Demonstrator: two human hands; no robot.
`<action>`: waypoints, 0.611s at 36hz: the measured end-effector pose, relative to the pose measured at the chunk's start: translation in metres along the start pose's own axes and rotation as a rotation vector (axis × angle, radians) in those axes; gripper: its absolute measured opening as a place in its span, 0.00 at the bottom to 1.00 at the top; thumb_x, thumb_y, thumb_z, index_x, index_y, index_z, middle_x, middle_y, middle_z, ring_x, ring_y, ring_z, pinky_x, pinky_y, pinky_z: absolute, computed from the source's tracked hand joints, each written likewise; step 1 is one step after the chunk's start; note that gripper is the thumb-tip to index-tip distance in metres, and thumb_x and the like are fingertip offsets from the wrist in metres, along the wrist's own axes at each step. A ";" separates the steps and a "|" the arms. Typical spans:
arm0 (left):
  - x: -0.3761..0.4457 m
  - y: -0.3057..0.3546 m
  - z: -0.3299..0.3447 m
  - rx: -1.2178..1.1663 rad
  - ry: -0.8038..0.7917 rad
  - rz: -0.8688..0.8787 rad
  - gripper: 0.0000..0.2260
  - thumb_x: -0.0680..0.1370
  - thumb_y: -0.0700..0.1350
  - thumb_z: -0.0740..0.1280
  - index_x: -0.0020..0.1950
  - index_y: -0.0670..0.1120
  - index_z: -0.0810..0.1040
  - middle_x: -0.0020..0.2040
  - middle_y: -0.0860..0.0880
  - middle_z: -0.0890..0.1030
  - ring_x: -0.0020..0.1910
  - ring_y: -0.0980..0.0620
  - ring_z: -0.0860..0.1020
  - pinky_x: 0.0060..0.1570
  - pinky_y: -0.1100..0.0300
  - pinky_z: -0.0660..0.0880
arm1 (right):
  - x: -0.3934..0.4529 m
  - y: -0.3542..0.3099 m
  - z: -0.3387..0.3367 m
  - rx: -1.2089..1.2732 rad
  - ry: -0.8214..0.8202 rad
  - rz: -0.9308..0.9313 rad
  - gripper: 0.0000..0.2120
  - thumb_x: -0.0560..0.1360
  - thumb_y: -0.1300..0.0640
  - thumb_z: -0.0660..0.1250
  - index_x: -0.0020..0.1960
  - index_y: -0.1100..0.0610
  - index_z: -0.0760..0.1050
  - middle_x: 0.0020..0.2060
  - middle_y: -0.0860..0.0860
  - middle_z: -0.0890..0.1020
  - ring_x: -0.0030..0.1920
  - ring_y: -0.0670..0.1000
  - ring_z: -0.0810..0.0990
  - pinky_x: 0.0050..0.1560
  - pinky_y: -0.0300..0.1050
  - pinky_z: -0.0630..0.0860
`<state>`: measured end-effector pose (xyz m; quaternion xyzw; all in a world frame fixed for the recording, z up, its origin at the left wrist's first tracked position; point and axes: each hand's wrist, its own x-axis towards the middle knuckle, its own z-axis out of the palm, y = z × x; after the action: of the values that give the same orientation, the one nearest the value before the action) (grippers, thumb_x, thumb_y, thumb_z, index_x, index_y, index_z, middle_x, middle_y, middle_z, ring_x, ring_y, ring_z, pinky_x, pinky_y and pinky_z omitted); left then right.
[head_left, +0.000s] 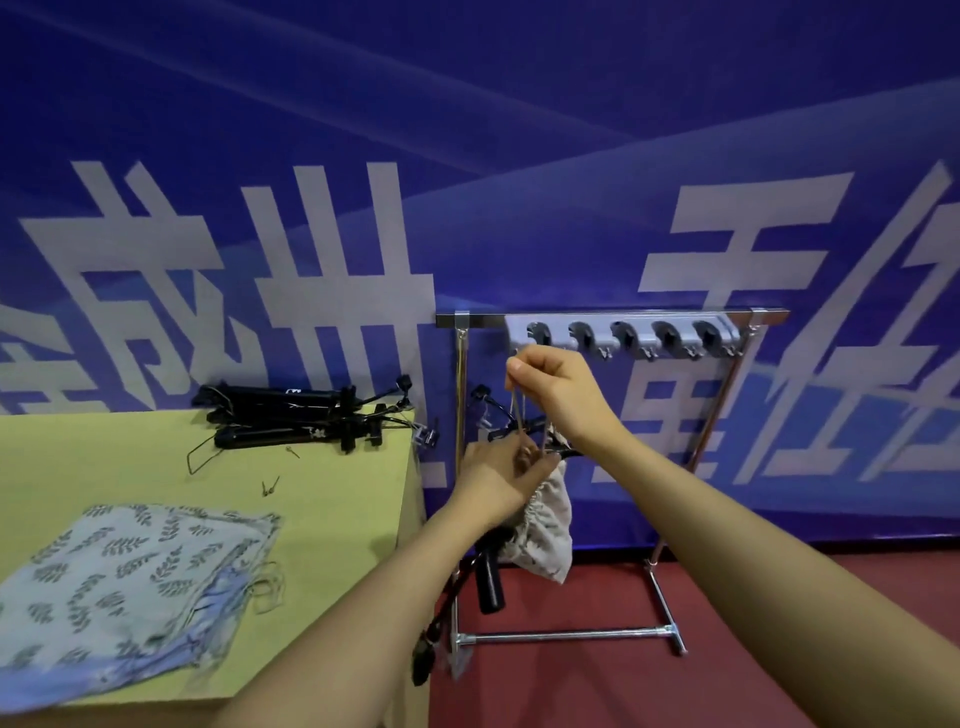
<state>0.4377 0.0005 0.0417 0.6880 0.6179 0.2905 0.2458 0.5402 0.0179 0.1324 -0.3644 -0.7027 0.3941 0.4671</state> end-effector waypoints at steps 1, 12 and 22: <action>0.002 0.002 0.002 0.110 -0.001 -0.004 0.17 0.77 0.59 0.60 0.50 0.47 0.77 0.46 0.44 0.83 0.50 0.42 0.78 0.57 0.49 0.71 | -0.001 0.001 0.001 0.010 0.012 -0.001 0.14 0.79 0.64 0.60 0.35 0.63 0.73 0.21 0.41 0.72 0.24 0.40 0.68 0.30 0.28 0.64; 0.006 0.006 0.015 0.594 -0.220 -0.055 0.20 0.83 0.49 0.46 0.61 0.42 0.74 0.58 0.40 0.78 0.57 0.42 0.75 0.63 0.52 0.61 | 0.005 0.016 -0.003 0.119 0.230 -0.020 0.17 0.79 0.62 0.61 0.31 0.56 0.72 0.21 0.42 0.71 0.26 0.41 0.66 0.33 0.36 0.63; -0.006 -0.003 0.035 0.581 -0.321 -0.207 0.21 0.82 0.53 0.47 0.59 0.44 0.76 0.58 0.43 0.79 0.59 0.44 0.75 0.66 0.49 0.60 | -0.010 0.034 -0.010 0.181 0.325 0.052 0.21 0.76 0.67 0.61 0.26 0.56 0.64 0.19 0.44 0.66 0.23 0.42 0.61 0.28 0.35 0.61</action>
<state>0.4598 -0.0045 0.0144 0.6999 0.6948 -0.0357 0.1617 0.5576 0.0258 0.1011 -0.3979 -0.5698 0.4037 0.5950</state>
